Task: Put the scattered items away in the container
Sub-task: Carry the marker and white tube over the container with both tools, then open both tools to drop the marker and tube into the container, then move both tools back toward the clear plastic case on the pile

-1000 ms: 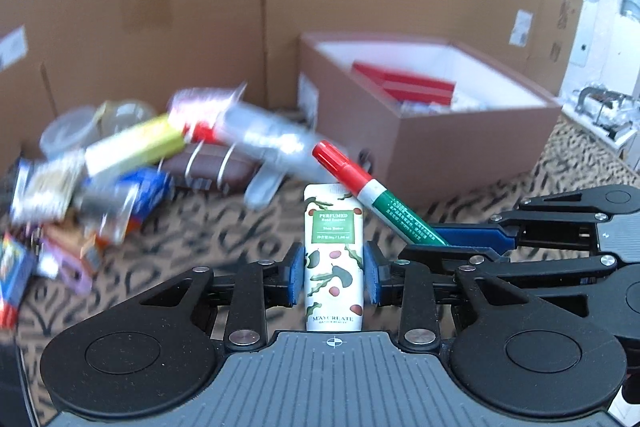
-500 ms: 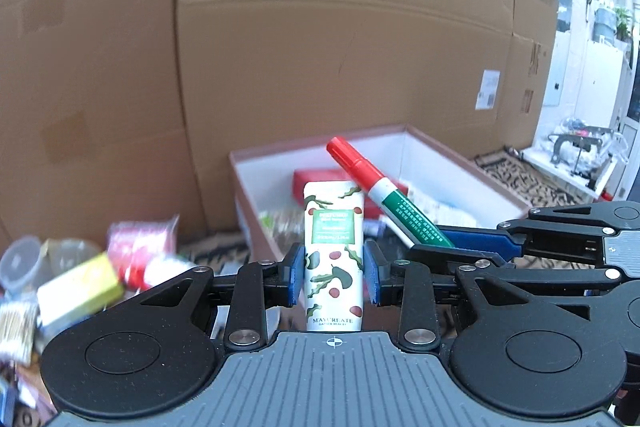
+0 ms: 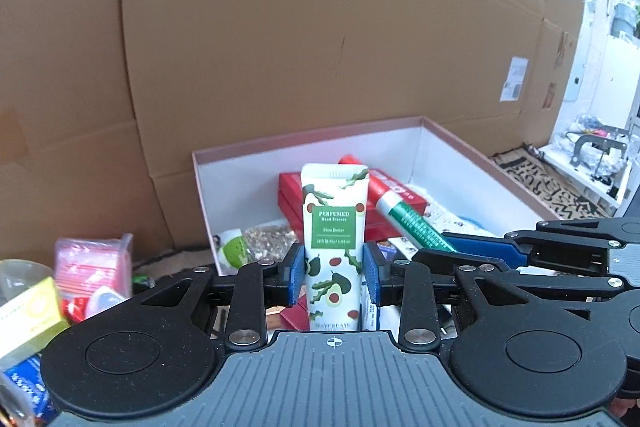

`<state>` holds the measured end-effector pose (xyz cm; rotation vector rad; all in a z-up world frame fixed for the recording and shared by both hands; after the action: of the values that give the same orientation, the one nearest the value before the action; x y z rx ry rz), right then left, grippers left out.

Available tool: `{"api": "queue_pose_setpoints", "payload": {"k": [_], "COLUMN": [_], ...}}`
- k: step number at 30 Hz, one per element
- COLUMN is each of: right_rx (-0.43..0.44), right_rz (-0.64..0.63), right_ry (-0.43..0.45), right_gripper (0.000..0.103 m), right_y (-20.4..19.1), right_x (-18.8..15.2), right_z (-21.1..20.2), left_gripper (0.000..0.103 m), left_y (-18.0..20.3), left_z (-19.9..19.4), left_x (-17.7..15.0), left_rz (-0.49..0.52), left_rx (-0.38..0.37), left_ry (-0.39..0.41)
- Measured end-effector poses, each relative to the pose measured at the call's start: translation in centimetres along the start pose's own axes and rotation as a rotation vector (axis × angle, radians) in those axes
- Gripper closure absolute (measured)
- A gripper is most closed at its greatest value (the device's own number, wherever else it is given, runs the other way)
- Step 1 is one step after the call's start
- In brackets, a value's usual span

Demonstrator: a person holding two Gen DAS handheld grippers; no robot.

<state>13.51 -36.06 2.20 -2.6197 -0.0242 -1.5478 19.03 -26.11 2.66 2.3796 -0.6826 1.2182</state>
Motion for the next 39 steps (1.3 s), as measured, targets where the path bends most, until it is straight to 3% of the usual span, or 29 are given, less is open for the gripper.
{"api": "queue_pose_setpoints", "payload": {"k": [6,11,12,14,15,16,17,19,21,24,25,31,39], "right_rx": [0.003,0.0,-0.011,-0.033,-0.041,-0.047,-0.056,-0.09,-0.114,-0.115,-0.113,-0.129,-0.153], "right_rz": [0.025,0.01,0.014,0.022,0.027,0.038,0.052,0.071,0.086,0.098,0.1,0.068,0.053], "right_ry": [-0.018,-0.016,-0.013,-0.006,-0.002,0.004,0.011,0.025,0.034,0.038,0.039,0.048,0.057], "right_gripper": [0.086,0.094,0.094,0.093,0.093,0.087,0.081,0.046,0.034,0.026,0.018,0.002,0.001], "right_y": [0.8,0.4,0.5,0.7,1.0,1.3,1.7,2.4,3.0,3.2,3.1,2.4,1.7], "right_x": [-0.3,-0.3,-0.3,-0.4,-0.3,-0.3,-0.3,-0.4,-0.6,-1.0,-1.1,-1.6,-2.0], "right_z": [1.1,1.1,1.1,1.0,0.9,0.7,0.5,0.2,-0.1,-0.4,-0.5,-1.2,-2.3], "left_gripper": [0.072,0.072,0.058,0.042,0.026,0.013,0.011,0.009,0.006,0.0,0.0,0.0,0.0], "left_y": [-0.1,-0.2,-0.3,-0.5,-0.7,-1.0,-1.3,-1.8,-2.2,-2.5,-2.6,-2.5,-2.6], "left_z": [1.4,1.6,1.7,1.7,1.7,1.5,1.3,0.8,0.7,0.5,0.4,-0.7,-2.5], "left_x": [0.0,0.0,0.0,0.0,0.1,0.1,0.1,0.0,-0.1,-0.5,-0.6,-1.2,-2.1], "left_rz": [0.015,0.005,-0.002,-0.013,-0.018,-0.021,-0.021,-0.037,-0.074,-0.098,-0.099,-0.089,-0.081], "left_rx": [0.013,0.014,0.016,0.049,0.082,0.128,0.15,0.135,0.119,0.122,0.129,0.141,0.152], "left_ry": [-0.005,-0.01,-0.012,-0.01,-0.007,0.005,0.024,0.044,0.036,0.037,0.038,0.033,0.041]}}
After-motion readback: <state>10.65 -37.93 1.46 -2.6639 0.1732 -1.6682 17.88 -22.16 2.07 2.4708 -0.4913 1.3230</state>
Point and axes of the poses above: each gripper's, at about its wrist camera, not at the fingertips, and z roughly the way its jaws point, y to its right, x to its top, the point moved 6 cm from there along z, roughly the way its jaws point, and after that the axes turned 5 degrees about -x, right-handed, at the moved point
